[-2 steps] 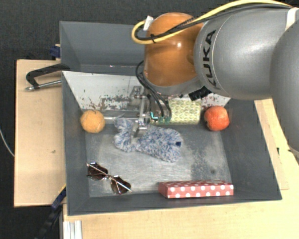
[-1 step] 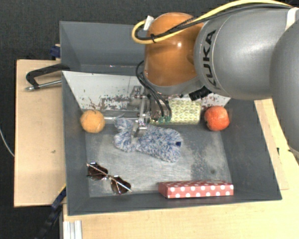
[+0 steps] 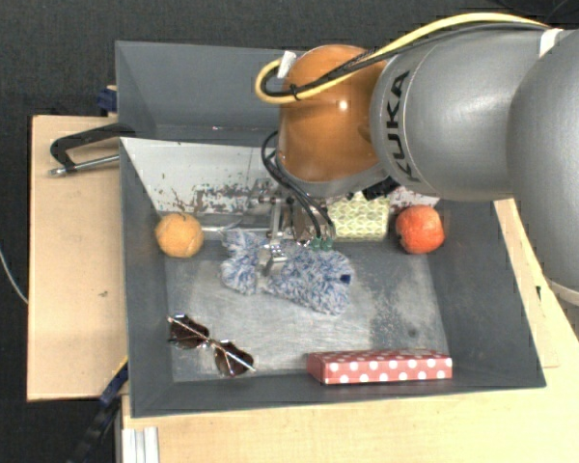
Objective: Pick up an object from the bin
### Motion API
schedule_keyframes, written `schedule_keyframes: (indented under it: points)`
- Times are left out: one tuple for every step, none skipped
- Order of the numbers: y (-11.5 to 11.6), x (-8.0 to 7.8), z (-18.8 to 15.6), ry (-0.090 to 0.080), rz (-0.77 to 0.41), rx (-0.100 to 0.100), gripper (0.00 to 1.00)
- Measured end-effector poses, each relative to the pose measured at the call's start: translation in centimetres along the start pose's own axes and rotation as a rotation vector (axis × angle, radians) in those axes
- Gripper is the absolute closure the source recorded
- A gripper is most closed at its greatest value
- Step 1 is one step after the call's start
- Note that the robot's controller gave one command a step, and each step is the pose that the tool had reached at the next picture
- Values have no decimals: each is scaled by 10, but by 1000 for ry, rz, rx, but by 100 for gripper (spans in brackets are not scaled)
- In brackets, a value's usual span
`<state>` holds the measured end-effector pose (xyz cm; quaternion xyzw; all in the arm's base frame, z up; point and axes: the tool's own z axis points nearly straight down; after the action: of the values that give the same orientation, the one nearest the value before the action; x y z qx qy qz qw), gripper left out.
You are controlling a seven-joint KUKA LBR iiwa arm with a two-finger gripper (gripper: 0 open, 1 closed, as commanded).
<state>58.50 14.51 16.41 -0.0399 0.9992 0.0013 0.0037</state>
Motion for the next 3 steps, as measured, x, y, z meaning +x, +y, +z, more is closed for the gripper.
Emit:
schedule_keyframes:
  points:
    - [-21, -14, 88, -8, -187, -2, 100]
    - [-21, -14, 88, -8, -187, -2, 100]
    - [-21, -13, 86, -5, -197, -1, 100]
